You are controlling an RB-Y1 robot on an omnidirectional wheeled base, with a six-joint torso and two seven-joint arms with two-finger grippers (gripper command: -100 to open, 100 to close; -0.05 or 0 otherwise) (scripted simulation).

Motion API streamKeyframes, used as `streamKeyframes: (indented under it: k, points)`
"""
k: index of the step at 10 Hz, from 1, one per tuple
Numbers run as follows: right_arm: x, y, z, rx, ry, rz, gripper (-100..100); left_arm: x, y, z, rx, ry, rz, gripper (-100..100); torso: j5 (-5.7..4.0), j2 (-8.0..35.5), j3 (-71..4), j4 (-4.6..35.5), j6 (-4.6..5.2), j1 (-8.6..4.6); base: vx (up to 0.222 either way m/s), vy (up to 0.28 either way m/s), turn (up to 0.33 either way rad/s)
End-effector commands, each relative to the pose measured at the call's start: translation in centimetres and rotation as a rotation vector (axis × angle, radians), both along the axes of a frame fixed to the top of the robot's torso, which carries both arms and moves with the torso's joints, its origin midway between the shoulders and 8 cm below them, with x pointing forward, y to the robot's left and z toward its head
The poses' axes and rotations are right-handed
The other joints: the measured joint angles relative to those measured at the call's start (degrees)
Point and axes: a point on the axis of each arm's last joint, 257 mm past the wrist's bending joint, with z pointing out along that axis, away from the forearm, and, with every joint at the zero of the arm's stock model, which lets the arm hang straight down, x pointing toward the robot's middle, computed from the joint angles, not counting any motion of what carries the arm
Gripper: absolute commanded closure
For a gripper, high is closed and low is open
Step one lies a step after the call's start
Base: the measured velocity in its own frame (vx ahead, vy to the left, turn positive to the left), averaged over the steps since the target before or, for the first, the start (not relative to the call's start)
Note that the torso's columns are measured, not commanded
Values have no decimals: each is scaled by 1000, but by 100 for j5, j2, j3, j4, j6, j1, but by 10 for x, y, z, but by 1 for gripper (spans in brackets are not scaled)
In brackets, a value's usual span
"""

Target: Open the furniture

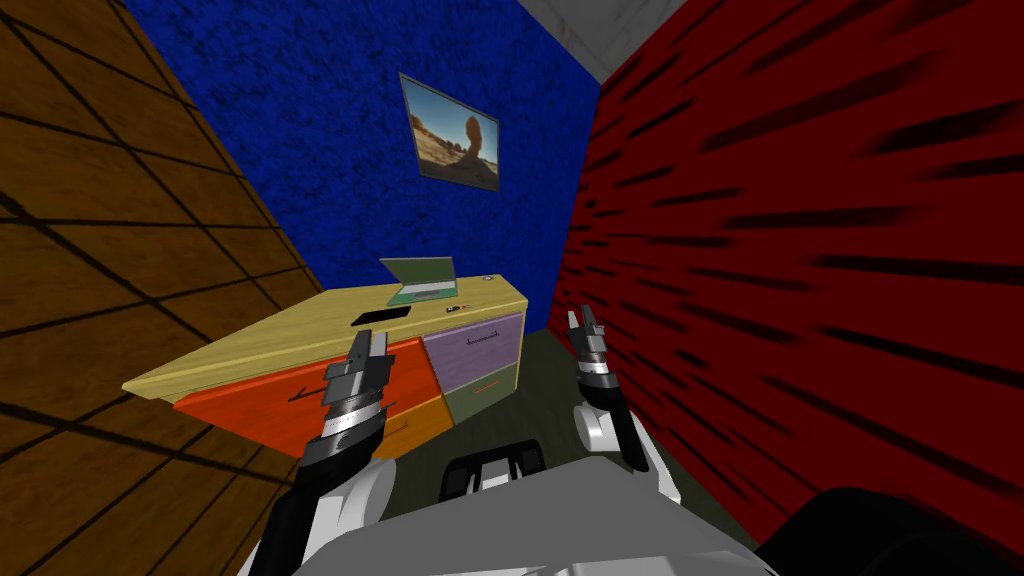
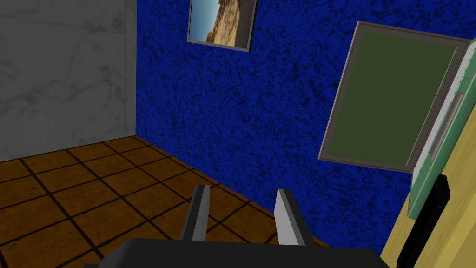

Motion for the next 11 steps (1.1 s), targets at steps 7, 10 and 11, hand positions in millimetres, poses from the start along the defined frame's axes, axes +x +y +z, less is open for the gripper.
streamKeyframes:
  k: [7,10,11]
  points:
    - [0,0,0,0,1,0,0,10,-7,-18,102,63,-52,-100,-2,1531,-3076,1534,0,-6,10,-19,7]
    - [0,0,0,0,1,0,0,23,-3,-47,136,140,-61,-100,-4,1523,-3083,1534,0,-16,61,-89,29]
    - [0,0,0,0,1,0,0,28,0,-59,137,170,-57,-100,-3,1528,-3081,1535,1,-7,64,-95,24]
